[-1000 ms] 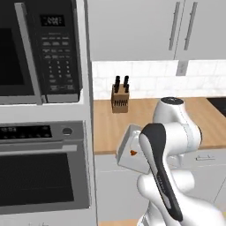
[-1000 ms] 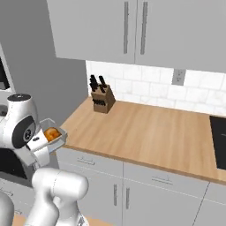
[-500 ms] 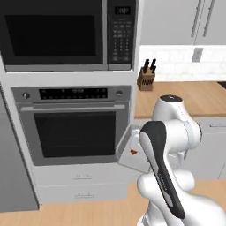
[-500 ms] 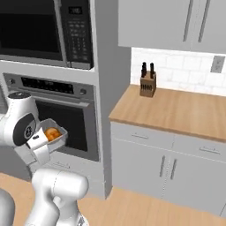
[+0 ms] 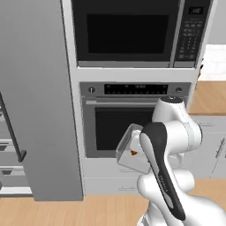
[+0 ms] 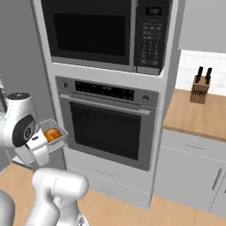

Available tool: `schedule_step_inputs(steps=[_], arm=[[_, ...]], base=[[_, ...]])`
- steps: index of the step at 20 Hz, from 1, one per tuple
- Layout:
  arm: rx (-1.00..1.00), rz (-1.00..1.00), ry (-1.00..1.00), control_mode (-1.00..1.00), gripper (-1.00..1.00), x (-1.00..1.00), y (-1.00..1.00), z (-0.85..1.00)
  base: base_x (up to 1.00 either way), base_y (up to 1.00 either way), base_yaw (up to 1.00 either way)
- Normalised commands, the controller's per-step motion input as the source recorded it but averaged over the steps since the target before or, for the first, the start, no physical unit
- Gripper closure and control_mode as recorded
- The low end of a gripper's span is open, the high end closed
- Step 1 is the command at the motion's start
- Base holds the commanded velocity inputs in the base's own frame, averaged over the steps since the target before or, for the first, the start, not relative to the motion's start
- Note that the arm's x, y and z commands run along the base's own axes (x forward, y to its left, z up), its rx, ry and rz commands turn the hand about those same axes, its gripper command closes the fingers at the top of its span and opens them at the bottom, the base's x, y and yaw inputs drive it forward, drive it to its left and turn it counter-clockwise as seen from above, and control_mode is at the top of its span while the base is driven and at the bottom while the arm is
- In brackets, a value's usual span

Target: Take the meat container that has the chicken drumstick and place it on the second highest rack of the freezer. Then take the vegetable container that has the eggplant and bell pepper and place it on the highest rack of the freezer.

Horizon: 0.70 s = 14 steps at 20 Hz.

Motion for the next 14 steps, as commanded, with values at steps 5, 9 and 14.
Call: schedule_step_inputs(steps=[5, 9, 14], arm=[[0.00, 0.00, 0.00, 1.00, 1.00, 0.00, 0.00, 0.00], [0.00, 0.00, 0.00, 1.00, 1.00, 0.00, 0.00, 0.00], [0.00, 0.00, 0.00, 1.00, 1.00, 0.00, 0.00, 0.00]], base=[[0.40, 1.00, 0.16], [0.46, 1.00, 0.21], [0.79, 1.00, 0.16]])
